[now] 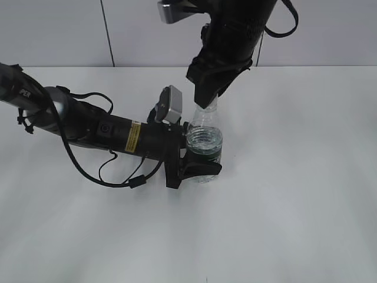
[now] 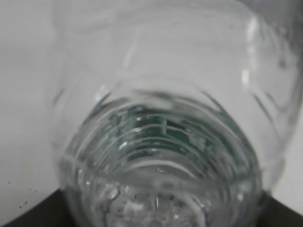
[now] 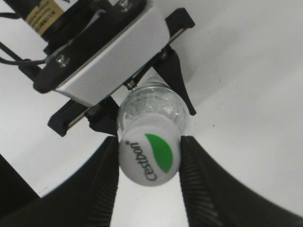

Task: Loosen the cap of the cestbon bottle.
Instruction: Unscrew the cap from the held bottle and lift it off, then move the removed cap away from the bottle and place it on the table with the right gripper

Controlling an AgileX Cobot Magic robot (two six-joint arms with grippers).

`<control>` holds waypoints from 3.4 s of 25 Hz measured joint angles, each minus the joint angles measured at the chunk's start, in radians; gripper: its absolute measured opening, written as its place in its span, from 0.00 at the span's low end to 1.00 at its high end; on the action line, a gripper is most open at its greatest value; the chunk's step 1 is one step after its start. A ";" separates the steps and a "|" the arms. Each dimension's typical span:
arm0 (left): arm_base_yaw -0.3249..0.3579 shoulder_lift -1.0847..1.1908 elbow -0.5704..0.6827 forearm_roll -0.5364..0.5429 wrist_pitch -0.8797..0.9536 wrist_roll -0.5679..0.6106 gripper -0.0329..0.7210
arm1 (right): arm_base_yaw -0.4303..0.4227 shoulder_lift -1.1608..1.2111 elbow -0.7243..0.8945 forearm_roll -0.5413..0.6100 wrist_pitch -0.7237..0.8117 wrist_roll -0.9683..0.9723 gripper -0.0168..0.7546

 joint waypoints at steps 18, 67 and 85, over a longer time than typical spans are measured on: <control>0.000 0.000 0.000 0.002 0.000 0.001 0.59 | 0.000 -0.003 0.000 0.003 0.000 -0.477 0.41; 0.001 0.000 0.000 0.009 -0.005 -0.001 0.59 | -0.440 -0.065 0.207 -0.051 -0.146 0.293 0.40; 0.001 0.000 0.000 0.009 -0.007 -0.003 0.59 | -0.440 -0.025 0.438 -0.121 -0.385 0.422 0.40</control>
